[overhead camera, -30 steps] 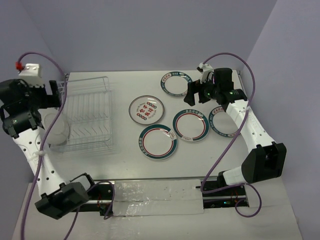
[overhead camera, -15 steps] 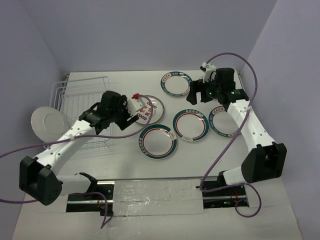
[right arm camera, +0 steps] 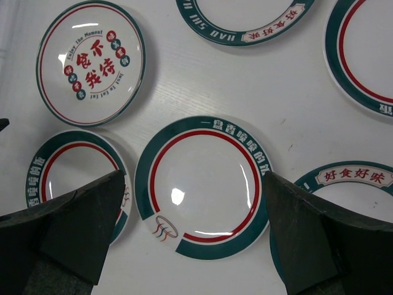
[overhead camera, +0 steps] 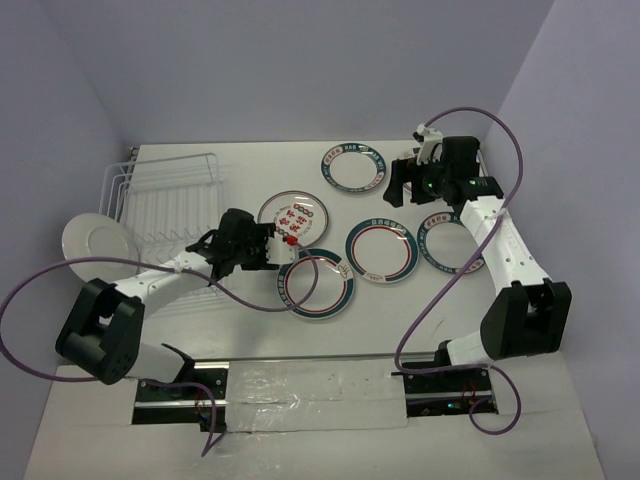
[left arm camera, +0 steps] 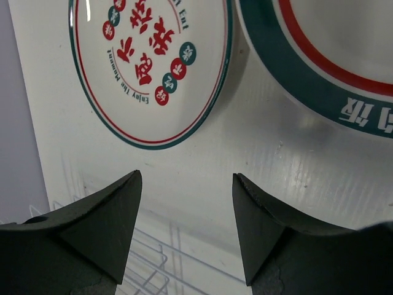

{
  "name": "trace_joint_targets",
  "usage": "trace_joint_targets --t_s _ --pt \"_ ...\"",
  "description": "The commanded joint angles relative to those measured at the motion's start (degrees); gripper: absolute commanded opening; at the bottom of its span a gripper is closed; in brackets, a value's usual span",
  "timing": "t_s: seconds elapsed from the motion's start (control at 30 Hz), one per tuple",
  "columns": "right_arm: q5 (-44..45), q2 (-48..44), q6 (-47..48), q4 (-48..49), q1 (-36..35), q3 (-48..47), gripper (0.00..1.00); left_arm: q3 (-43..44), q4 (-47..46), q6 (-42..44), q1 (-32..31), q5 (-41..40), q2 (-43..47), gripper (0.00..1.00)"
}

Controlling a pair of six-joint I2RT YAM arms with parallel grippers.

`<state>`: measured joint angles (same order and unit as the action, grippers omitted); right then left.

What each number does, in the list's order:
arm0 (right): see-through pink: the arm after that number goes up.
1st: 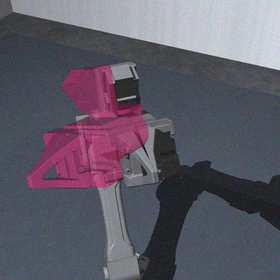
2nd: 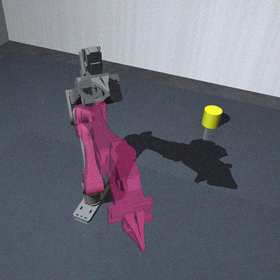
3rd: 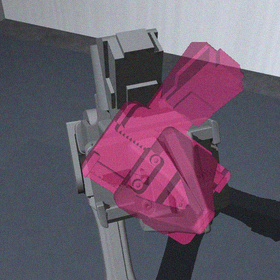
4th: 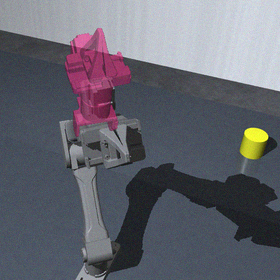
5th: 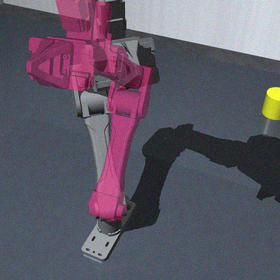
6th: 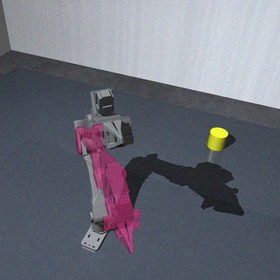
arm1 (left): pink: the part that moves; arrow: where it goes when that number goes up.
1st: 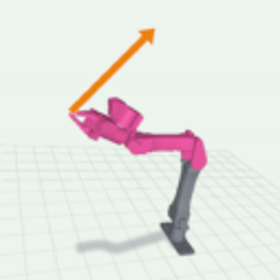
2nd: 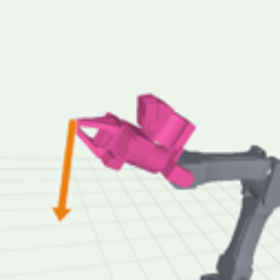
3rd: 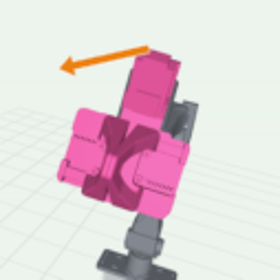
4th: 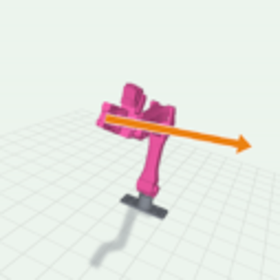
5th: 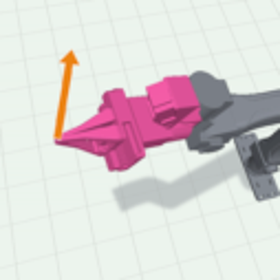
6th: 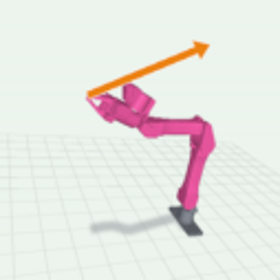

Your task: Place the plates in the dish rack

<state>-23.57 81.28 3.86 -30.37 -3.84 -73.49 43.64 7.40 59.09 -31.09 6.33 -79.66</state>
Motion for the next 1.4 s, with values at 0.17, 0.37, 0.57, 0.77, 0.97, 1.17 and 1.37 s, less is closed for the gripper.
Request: trace_joint_targets --t_s 0.17,0.37,0.57,0.77,0.97,1.17,1.37 --pt "0.19 1.34 -0.69 -1.27 0.32 -2.44 1.0 -5.4 -14.07 16.75 -0.37 8.08 -3.21 0.7" --pt "1.16 2.31 -0.08 -2.5 0.5 -3.67 1.0 -7.34 -23.12 22.11 -0.37 10.55 -9.71 0.7" --pt "1.86 2.75 0.45 -3.47 0.85 -4.82 1.0 -6.2 -31.72 27.38 0.42 10.99 -18.5 0.67" --pt "2.04 3.1 0.89 -4.08 1.55 -5.69 1.0 -2.95 -35.25 29.94 1.38 9.84 -25.37 0.46" --pt "1.86 3.19 1.06 -4.43 1.64 -6.49 1.0 -3.47 -37.63 31.35 1.82 8.26 -26.34 0.15" --pt "0.63 1.78 0.62 -4.35 1.64 -6.4 1.0 0.04 -31.23 24.69 1.39 5.11 -20.81 0.0" --pt "-0.77 -0.33 0.19 -3.91 1.64 -5.87 1.0 18.29 -9.9 0.62 2.08 1.58 -12.9 0.0"
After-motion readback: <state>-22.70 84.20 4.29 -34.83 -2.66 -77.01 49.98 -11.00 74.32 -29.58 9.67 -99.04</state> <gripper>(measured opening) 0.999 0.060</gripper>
